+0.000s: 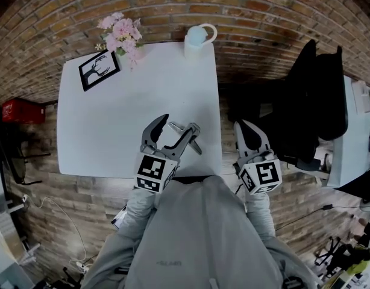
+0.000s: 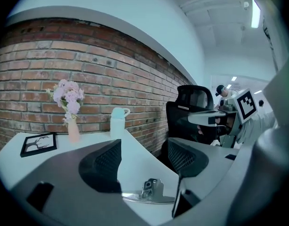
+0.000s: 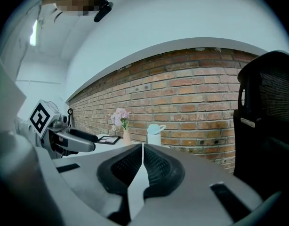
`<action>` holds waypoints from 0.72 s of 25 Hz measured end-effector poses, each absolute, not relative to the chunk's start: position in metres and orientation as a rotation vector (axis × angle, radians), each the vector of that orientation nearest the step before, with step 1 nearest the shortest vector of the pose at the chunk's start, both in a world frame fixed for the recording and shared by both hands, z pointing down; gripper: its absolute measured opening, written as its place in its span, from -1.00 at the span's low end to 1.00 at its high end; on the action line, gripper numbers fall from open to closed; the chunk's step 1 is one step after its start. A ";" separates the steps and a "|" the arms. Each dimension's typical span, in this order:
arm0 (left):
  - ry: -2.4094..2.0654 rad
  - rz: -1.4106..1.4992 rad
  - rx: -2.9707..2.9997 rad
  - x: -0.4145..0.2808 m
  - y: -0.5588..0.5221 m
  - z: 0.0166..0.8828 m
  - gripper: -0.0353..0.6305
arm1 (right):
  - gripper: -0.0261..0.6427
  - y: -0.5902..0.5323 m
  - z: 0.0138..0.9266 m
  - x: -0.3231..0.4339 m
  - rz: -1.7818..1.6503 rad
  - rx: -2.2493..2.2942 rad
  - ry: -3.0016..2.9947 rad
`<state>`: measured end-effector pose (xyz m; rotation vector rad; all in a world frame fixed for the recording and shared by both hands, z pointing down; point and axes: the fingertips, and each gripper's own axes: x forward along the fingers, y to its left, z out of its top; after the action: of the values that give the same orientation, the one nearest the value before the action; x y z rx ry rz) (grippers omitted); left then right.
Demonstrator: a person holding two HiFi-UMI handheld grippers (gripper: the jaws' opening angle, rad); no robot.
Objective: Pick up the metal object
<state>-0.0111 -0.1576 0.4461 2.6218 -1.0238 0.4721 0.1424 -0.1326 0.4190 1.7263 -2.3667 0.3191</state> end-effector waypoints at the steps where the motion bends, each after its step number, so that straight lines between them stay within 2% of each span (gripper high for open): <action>1: -1.001 0.495 2.622 -0.008 -0.157 0.452 0.04 | -0.85 -0.132 0.421 0.143 0.326 1.727 -2.362; 18: -0.719 0.854 2.586 0.034 -0.137 0.559 0.14 | -0.85 -0.109 0.458 0.154 0.471 1.813 -2.243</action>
<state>0.0339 -0.1373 0.5585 2.5864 -0.7193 0.8537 0.1542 -0.1089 0.4580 1.8126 -2.2434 0.4715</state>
